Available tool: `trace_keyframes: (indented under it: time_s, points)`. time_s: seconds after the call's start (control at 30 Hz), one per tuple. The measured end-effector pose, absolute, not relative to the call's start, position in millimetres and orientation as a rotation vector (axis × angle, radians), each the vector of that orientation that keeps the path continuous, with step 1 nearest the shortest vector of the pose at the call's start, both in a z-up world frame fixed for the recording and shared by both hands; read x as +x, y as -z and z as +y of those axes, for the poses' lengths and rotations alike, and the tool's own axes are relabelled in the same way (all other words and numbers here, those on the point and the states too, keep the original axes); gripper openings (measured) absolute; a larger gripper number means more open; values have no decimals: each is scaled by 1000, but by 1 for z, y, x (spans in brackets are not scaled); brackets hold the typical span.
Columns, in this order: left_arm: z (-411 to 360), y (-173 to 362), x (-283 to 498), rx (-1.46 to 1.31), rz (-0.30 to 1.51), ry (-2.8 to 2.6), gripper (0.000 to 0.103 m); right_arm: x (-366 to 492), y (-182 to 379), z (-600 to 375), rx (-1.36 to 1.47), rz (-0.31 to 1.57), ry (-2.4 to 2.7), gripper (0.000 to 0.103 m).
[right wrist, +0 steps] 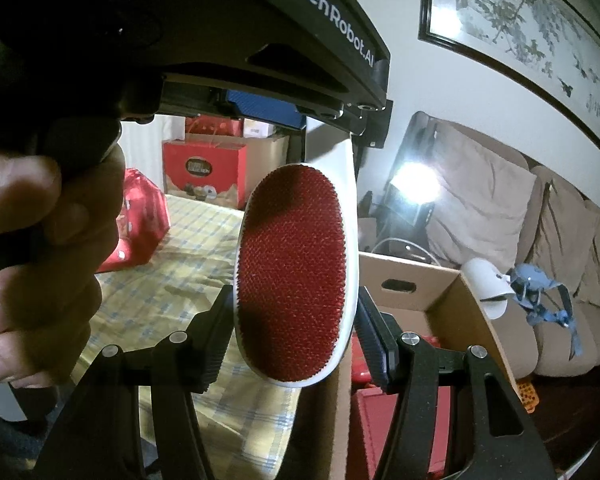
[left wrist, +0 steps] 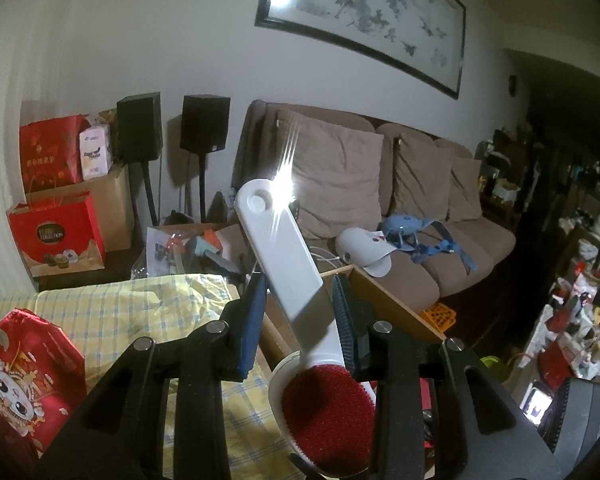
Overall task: Organize objects
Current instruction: 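Lift the red lint brush with the left tool and carry it over the cardboard box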
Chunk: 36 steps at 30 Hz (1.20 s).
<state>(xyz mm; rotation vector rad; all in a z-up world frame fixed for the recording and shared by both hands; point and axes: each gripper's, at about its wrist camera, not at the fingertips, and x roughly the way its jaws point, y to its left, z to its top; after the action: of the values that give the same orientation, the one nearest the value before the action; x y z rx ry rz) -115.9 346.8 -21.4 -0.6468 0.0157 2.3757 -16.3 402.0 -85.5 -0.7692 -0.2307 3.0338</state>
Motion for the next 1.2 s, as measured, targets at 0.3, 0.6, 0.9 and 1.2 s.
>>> trace_keyframes:
  time_s: [0.3,0.6,0.9,1.2]
  points:
    - [353,10,-108,-612,-4,-2359,31,-10,75,411,-745,-289,-3019,59]
    - [357,10,-101,-588,12,-2363,31,-7,70,421,-774,-229,-3053,59]
    - [360,15,-110,-624,-14,-2321,31,-9,75,421,-811,-240,-3030,59]
    - [362,23,-118,-658,-32,-2290,30,-15,83,427,-847,-232,-3018,59]
